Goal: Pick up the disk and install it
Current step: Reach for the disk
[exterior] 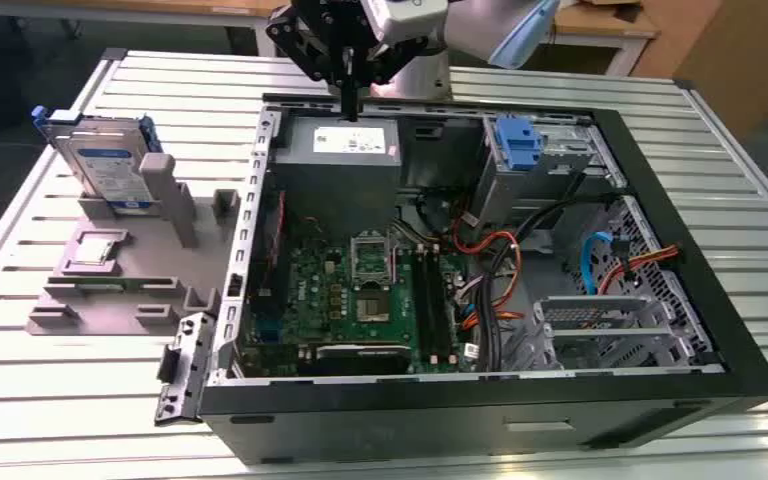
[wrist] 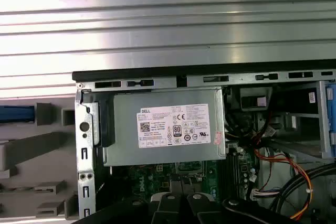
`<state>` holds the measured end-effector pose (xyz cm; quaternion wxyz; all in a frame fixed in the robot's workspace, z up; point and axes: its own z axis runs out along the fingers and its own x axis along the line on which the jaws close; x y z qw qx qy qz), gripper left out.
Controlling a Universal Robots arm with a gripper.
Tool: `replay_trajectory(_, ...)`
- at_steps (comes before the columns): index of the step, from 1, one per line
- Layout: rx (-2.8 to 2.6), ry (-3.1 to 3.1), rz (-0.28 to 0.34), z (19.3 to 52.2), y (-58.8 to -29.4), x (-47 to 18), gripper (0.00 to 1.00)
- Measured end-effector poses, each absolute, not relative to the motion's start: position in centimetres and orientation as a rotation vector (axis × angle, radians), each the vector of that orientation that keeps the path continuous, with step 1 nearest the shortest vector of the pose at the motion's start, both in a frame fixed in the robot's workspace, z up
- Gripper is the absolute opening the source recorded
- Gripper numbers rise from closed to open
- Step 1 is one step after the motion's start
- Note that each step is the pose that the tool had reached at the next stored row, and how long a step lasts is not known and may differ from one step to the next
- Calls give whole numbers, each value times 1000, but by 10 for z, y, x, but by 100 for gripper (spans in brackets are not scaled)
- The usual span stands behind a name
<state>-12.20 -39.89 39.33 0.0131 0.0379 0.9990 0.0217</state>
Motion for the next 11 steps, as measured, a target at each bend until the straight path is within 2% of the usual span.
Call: replay_trajectory(11,118,3113,68,392,-399,-127,10)
